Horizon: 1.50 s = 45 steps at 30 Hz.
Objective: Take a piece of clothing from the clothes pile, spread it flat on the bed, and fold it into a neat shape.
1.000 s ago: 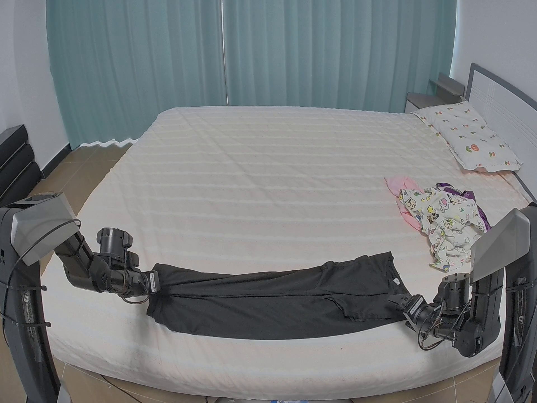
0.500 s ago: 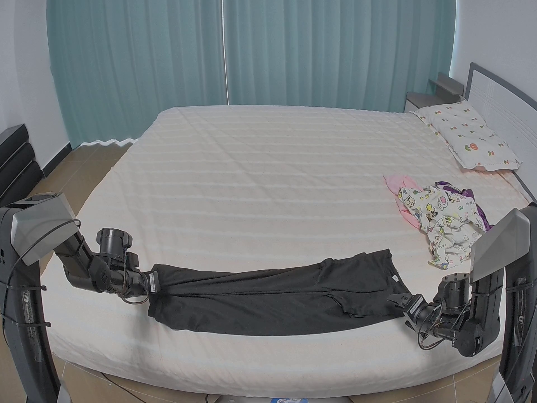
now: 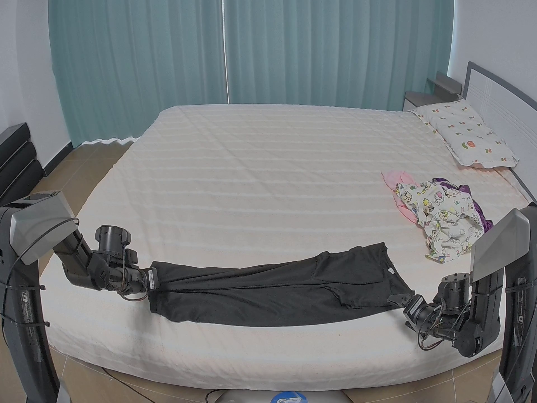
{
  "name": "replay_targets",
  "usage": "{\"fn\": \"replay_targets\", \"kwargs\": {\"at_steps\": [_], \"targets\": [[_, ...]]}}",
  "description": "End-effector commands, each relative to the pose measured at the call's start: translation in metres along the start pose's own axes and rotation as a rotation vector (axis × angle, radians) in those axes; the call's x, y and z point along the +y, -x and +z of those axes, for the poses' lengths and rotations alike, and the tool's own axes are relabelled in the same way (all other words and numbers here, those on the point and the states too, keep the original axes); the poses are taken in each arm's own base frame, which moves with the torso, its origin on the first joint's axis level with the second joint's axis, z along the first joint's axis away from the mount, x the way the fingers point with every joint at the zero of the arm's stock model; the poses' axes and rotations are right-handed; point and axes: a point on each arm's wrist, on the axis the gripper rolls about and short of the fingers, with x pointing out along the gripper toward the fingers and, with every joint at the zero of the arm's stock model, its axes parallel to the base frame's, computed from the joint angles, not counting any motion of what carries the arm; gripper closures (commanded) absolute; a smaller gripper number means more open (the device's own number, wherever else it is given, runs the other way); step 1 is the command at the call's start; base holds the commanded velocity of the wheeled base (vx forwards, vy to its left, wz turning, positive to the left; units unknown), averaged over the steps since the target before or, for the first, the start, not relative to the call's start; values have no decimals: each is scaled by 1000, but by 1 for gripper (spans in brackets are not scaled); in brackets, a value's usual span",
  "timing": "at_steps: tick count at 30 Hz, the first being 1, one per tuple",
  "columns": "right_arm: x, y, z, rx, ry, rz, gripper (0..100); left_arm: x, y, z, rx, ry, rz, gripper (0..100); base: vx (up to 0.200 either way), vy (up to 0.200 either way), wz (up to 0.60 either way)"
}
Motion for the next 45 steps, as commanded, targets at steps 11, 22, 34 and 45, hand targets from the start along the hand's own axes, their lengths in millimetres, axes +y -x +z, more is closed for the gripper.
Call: {"fn": "replay_targets", "kwargs": {"at_steps": [11, 22, 34, 45], "targets": [[2, 0, 1, -11, 2, 16, 0, -41, 34, 20, -12, -21, -25, 100, 0, 0, 0], [2, -1, 1, -11, 2, 16, 0, -126, 35, 23, -68, 51, -6, 100, 0, 0, 0], [2, -1, 1, -10, 2, 19, 0, -169, 43, 15, -1, 92, -26, 100, 0, -33, 0], [2, -1, 2, -12, 1, 19, 0, -193, 44, 6, 17, 79, -33, 100, 0, -200, 0]]}}
